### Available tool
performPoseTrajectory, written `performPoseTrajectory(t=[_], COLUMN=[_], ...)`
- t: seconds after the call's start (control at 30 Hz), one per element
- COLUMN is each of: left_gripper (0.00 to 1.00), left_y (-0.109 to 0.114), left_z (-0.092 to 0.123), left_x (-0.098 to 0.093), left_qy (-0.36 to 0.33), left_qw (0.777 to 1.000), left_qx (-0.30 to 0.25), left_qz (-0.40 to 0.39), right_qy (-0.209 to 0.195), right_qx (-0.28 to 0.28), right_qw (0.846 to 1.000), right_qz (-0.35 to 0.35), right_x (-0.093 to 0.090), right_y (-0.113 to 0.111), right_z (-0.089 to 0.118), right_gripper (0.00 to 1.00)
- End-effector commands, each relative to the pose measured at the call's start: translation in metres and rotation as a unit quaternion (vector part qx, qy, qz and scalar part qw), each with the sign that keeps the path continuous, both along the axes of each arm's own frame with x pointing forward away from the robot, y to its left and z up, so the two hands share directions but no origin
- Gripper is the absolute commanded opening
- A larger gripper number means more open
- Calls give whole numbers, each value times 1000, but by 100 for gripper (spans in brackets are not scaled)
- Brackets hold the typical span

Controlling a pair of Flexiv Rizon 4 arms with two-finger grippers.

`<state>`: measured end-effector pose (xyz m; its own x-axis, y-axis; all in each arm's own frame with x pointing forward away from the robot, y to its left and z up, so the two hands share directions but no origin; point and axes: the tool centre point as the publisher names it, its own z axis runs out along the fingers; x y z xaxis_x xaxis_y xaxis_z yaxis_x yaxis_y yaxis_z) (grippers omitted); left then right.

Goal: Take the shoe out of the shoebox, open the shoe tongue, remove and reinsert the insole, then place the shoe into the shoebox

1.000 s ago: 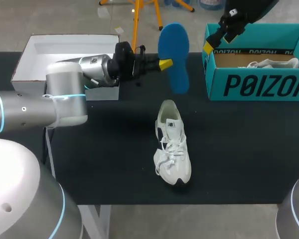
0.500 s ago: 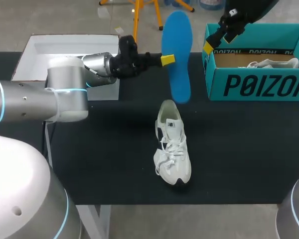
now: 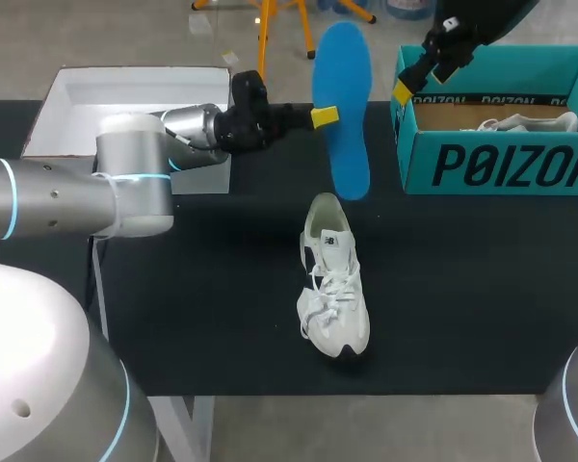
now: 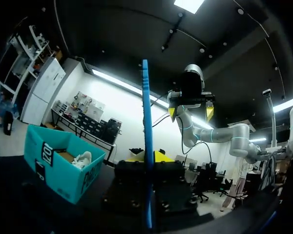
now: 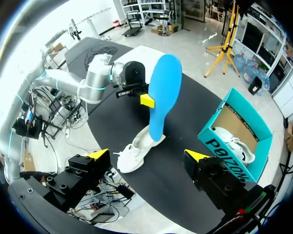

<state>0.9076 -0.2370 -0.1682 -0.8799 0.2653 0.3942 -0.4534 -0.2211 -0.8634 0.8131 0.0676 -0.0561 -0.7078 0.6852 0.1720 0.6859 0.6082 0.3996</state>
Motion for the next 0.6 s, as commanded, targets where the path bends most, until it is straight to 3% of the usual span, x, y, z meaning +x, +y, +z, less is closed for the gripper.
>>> performPoseTrajectory(t=[0.03,0.17,0.33,0.6], left_gripper=[0,0,0,0], left_y=[0,-2,0,4], left_z=[3,1,-10,-21], left_x=[7,10,19,22], left_qy=[62,149,198,223], left_qw=[997,985,972,970], left_qx=[41,80,126,97], left_qz=[-19,-26,7,-3], right_qy=[1,1,1,1], right_qx=[-1,-1,-1,-1], right_qw=[1000,1000,1000,1000], right_qz=[0,0,0,0], right_x=[1,1,1,1], right_y=[1,1,1,1], right_z=[-1,-1,-1,-1], right_gripper=[100,100,100,100])
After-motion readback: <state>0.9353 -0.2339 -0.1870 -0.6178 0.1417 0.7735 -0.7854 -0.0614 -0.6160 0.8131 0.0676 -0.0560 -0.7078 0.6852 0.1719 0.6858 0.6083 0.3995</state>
